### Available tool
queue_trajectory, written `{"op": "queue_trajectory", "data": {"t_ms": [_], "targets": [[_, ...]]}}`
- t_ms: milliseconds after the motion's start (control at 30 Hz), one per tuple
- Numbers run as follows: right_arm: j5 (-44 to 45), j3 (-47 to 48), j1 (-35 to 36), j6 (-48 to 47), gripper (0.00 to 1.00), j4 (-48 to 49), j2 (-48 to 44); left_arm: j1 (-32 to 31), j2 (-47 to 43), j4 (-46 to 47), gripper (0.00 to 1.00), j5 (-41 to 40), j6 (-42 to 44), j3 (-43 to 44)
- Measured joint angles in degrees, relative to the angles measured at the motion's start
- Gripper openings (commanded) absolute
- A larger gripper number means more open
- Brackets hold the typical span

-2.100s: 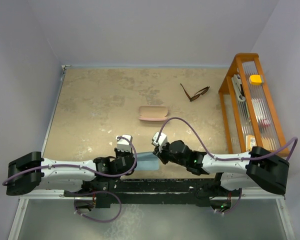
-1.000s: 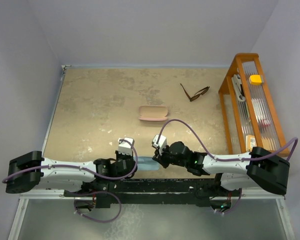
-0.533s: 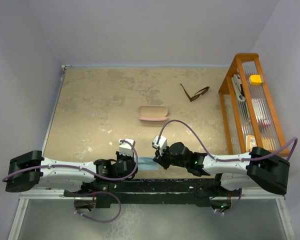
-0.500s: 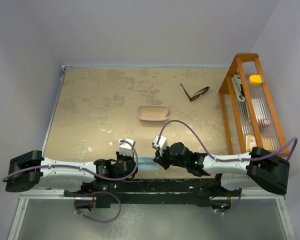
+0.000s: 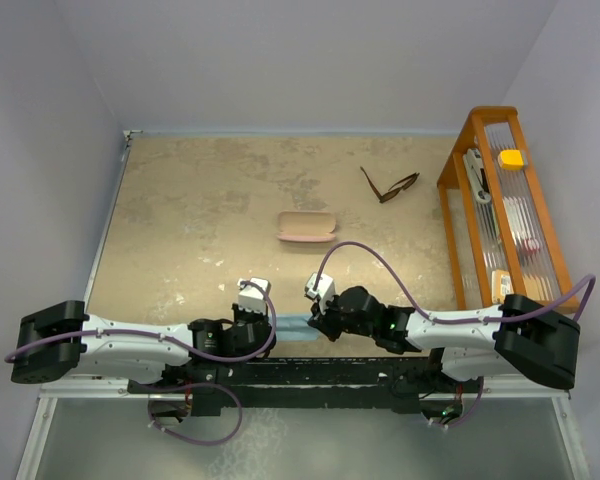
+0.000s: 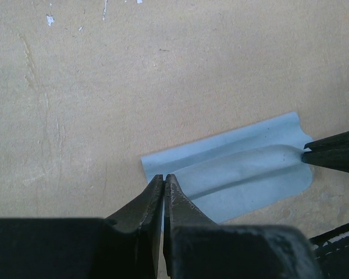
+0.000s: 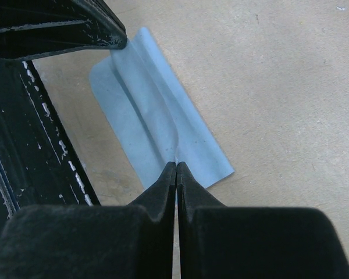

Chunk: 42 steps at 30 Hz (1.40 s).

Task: Organize the sunglasses
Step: Fold the glasses cleaning cloth at the center of the board.

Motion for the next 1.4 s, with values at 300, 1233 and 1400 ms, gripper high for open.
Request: {"op": "queue_trajectory", "data": {"t_ms": [300, 1233, 1400], "targets": [[0.02, 0.00, 0.15, 0.02, 0.00, 0.00, 0.00, -0.57, 0.74, 0.04, 0.00, 0.02, -0.90, 0.00], [0.00, 0.00, 0.66, 0.66, 0.11, -0.44, 0.00, -1.77, 0.76, 0.04, 0.00, -0.74, -2.34, 0.00], [-0.46, -0.13, 0.85, 1.07, 0.16, -0.42, -0.02, -1.90, 0.76, 0.04, 0.00, -0.81, -2.40, 0.00]]}}
